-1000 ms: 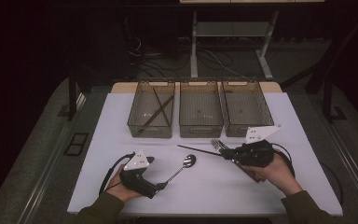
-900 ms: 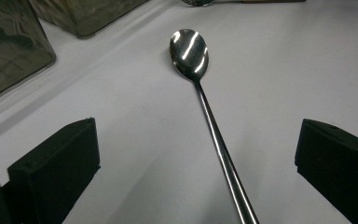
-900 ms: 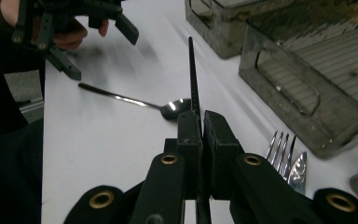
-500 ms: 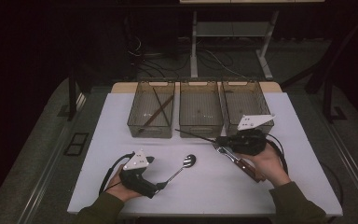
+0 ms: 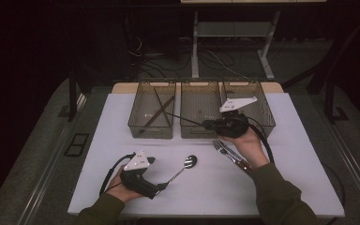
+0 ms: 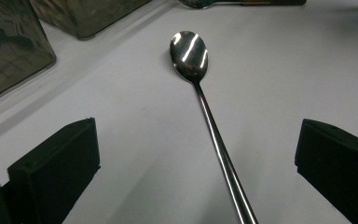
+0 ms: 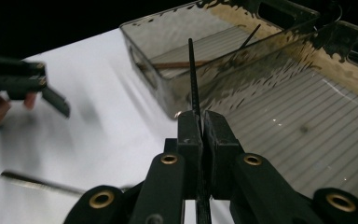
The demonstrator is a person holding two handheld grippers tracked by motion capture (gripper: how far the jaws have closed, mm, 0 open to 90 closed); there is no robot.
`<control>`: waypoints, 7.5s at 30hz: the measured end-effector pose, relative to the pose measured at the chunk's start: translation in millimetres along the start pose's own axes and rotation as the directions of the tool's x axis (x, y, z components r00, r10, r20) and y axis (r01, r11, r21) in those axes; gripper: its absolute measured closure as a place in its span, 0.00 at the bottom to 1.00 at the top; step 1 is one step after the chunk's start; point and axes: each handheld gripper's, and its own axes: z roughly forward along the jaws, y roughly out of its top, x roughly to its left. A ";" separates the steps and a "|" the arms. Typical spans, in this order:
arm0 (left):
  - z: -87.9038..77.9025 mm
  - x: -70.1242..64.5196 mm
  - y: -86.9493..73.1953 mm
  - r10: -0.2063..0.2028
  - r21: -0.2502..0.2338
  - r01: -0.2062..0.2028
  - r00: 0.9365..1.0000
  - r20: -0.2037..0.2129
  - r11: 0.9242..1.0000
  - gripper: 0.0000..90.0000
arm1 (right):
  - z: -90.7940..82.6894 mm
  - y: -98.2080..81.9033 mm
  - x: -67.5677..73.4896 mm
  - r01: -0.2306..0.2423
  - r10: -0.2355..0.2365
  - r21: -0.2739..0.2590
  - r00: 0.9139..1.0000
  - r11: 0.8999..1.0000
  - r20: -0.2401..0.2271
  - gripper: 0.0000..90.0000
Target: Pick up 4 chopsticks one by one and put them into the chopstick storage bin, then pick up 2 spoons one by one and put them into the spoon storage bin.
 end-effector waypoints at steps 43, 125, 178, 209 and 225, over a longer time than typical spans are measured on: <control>-0.5 -0.9 0.5 0.013 -0.010 -0.012 1.000 0.014 1.000 0.00 | 176.6 86.8 -6.5 -0.069 0.041 0.170 0.986 0.983 0.164 0.95; 6.6 8.3 12.3 -0.033 0.003 0.033 0.998 -0.054 0.999 0.09 | -37.6 -85.6 9.6 -0.033 0.033 0.020 0.999 0.999 -0.001 0.21; 98.1 6.9 56.0 -0.010 0.149 0.010 1.000 -0.001 0.989 0.53 | -89.2 -160.7 17.4 -0.052 0.053 -0.006 0.992 0.999 0.117 0.15; 93.5 0.0 59.9 0.055 0.153 -0.059 0.998 0.035 0.987 0.92 | -89.6 -160.4 17.9 -0.048 0.049 -0.008 0.993 0.999 0.111 0.15; 91.1 1.7 61.5 0.042 0.141 -0.050 0.997 0.061 0.989 0.97 | -89.6 -160.0 18.5 -0.051 0.051 -0.009 0.993 0.999 0.108 0.15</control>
